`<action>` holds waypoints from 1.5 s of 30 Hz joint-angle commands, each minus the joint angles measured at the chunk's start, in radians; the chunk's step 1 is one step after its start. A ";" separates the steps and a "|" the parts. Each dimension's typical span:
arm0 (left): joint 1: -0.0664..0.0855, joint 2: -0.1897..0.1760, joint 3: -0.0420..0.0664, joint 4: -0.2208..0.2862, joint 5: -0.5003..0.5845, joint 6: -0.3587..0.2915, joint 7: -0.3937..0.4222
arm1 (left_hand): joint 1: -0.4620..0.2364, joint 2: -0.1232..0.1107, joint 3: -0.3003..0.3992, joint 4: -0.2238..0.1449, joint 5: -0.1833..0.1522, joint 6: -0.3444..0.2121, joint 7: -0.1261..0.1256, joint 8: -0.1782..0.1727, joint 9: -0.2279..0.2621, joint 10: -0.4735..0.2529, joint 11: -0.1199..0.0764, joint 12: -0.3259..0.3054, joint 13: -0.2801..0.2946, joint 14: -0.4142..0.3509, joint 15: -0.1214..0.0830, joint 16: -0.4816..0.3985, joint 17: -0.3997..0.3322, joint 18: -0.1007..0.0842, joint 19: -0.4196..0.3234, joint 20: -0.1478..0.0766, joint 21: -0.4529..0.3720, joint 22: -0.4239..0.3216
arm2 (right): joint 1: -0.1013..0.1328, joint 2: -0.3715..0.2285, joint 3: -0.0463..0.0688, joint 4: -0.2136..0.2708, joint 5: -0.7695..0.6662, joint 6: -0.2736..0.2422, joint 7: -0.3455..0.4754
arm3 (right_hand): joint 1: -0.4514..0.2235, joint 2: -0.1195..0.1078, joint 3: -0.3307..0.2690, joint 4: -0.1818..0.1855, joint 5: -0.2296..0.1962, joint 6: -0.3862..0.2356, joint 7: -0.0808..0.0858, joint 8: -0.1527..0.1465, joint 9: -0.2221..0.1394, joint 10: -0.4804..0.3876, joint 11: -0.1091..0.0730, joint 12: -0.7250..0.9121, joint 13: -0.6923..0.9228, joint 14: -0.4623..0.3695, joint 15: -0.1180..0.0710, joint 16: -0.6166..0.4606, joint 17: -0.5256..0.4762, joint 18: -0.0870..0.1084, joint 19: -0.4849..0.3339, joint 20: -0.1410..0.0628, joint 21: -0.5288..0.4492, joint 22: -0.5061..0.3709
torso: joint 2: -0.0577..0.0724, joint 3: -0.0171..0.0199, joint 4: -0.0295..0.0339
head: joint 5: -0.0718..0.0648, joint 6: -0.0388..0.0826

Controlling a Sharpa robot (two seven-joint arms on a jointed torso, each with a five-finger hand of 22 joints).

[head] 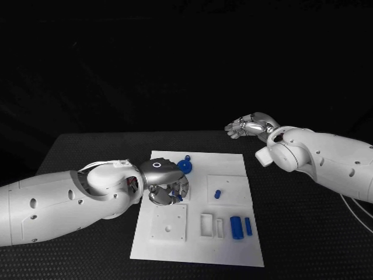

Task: Assemble the parts on the task board

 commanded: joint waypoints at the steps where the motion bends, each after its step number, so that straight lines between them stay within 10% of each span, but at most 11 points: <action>1: -0.009 0.004 0.000 0.013 -0.134 -0.019 0.002 | 0.014 -0.001 0.006 0.001 -0.001 0.008 -0.002 0.003 0.002 0.008 -0.003 -0.001 0.001 0.005 -0.001 0.002 0.002 -0.015 0.006 -0.002 -0.006 0.002 | 0.001 0.001 0.001 0.004 -0.013 0.007 0.023 | 0.002 0.003 0.002 -0.002 0.004 0.003 -0.006 0.007 -0.001 0.003 -0.004 0.007 -0.001 -0.001 -0.003 0.007 -0.002 -0.004 0.004 0.003 -0.004 0.021 | 0.001 -0.0007 -0.0014 | -0.003 -0.009; 25: -0.044 0.057 0.000 -0.028 -0.195 0.119 -0.014 | 0.014 -0.002 0.007 0.006 -0.001 0.008 -0.002 0.002 0.002 0.010 -0.003 -0.003 0.001 0.006 -0.001 0.001 0.006 -0.015 0.003 0.000 -0.007 0.009 | 0.001 -0.003 0.001 0.041 -0.020 0.012 0.023 | 0.001 0.006 0.001 -0.002 0.009 0.004 -0.007 0.008 -0.002 0.003 -0.004 0.008 -0.002 -0.001 -0.003 0.007 -0.003 -0.003 0.004 0.003 -0.004 0.021 | 0.001 0.0024 -0.0036 | -0.010 -0.050; 45: -0.056 0.075 0.000 -0.059 -0.194 0.122 -0.032 | 0.013 0.000 0.006 0.008 -0.001 0.007 -0.001 0.000 0.002 0.010 -0.003 -0.005 0.001 0.005 -0.001 0.000 0.008 -0.015 -0.001 0.001 -0.009 0.012 | 0.001 -0.005 0.001 0.051 -0.020 0.015 0.021 | 0.001 0.006 0.000 -0.003 0.010 0.004 -0.007 0.008 -0.003 0.003 -0.004 0.008 -0.003 -0.001 -0.003 0.007 -0.003 -0.003 0.004 0.003 -0.004 0.021 | 0.001 0.0006 -0.0019 | -0.012 -0.055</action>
